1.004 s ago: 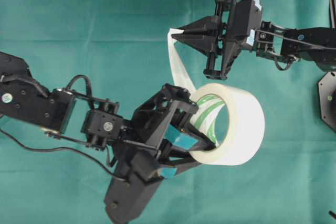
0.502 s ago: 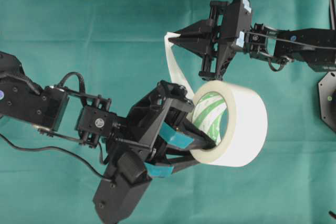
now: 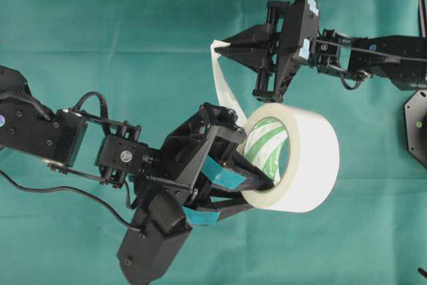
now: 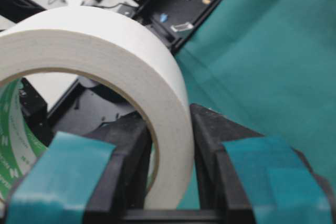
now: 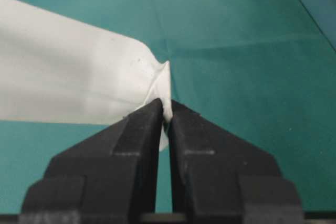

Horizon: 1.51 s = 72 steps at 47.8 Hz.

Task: Peel off the duct tape with your right arm.
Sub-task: 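Rotate the roll with the left gripper to unwind more tape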

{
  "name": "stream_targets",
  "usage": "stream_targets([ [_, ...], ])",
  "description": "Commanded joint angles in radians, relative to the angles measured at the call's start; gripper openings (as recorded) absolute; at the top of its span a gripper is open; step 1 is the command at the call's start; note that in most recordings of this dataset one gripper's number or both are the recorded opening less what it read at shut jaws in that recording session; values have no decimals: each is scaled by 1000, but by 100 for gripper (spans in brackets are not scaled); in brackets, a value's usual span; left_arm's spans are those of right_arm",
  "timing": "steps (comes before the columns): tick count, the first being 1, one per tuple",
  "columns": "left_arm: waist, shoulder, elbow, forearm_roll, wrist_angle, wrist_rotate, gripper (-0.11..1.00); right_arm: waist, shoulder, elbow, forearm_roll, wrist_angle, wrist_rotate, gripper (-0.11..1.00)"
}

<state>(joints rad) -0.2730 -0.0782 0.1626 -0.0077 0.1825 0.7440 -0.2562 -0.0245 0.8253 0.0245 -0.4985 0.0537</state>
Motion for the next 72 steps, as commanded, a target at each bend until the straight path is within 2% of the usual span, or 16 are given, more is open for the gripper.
stream_targets([
  [1,-32,-69,-20,-6,-43,8,20,-48,-5,-8,8,12,-2,-9],
  [14,-57,-80,48,-11,-38,-9,20,-48,-12,-8,8,11,-2,-9],
  [42,-94,-150,155,-14,-23,-153,20,-48,-12,-8,8,28,0,-9],
  [53,-89,-127,160,-14,63,-224,20,-48,-12,-8,8,31,0,-9],
  [63,-61,-92,158,-12,146,-262,20,-48,-12,-11,8,32,0,-9],
  [72,-23,-55,146,-12,276,-313,20,-48,-12,-11,8,43,0,-9],
])
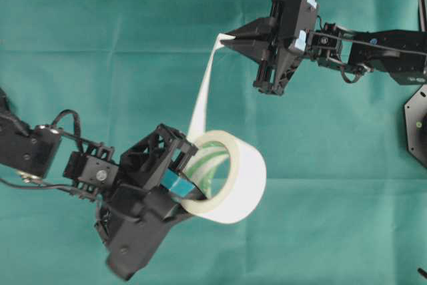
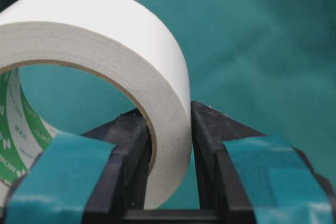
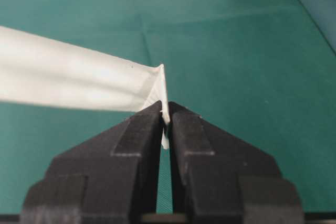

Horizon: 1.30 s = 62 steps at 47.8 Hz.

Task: Peel off the duct tape with your right arm.
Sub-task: 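Rotate the roll with the left gripper to unwind more tape, then move the roll away from the right gripper, extending the strip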

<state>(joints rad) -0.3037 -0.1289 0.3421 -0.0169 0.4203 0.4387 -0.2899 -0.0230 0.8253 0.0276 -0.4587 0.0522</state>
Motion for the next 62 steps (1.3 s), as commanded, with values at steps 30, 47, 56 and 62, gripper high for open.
stream_targets([
  [30,69,57,-58,-3,275,-133,20,-14,-14,-11,5,11,0,-9],
  [47,83,77,-71,-3,373,-150,20,-14,-14,-8,3,43,-2,-9],
  [56,95,78,-69,-3,397,-150,20,-14,-14,-6,-12,52,0,-9],
  [62,106,81,-63,-3,414,-152,20,-14,-14,-6,-12,52,-2,-9],
])
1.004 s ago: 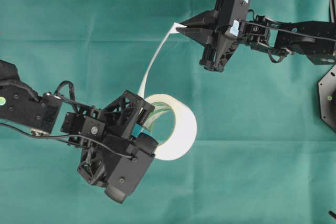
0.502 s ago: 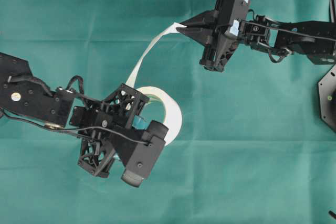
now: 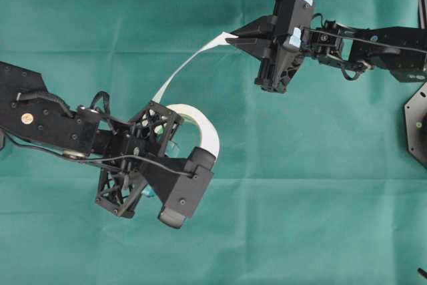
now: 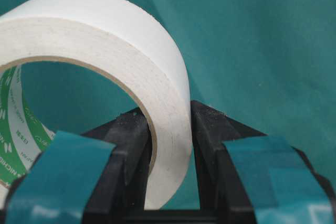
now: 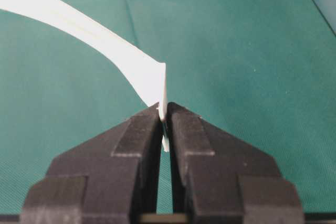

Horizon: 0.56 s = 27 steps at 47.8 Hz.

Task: Peel off the duct tape with your right arm.
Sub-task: 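Move the roll away from the right gripper, extending the strip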

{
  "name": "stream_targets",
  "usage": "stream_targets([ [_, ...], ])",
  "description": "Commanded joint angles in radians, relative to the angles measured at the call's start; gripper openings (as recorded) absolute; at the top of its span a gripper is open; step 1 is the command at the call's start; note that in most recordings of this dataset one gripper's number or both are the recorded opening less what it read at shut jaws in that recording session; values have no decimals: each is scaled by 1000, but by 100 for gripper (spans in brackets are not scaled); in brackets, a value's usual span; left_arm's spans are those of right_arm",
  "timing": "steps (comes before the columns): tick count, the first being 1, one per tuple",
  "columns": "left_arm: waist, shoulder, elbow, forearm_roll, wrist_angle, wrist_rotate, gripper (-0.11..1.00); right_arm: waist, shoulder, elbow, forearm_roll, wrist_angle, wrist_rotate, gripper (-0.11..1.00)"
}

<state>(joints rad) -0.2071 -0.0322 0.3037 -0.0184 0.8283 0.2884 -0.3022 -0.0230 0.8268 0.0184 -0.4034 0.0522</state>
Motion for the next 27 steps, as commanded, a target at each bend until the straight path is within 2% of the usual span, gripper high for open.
stream_targets([
  [1,11,-15,-25,-2,8,-2,20,-2,-14,-6,-3,-3,-2,-9],
  [14,55,-15,-8,0,41,-41,20,-2,-14,0,-21,-3,-2,-9],
  [27,69,-15,-6,0,43,-44,20,-2,-14,6,-25,-2,-2,-9],
])
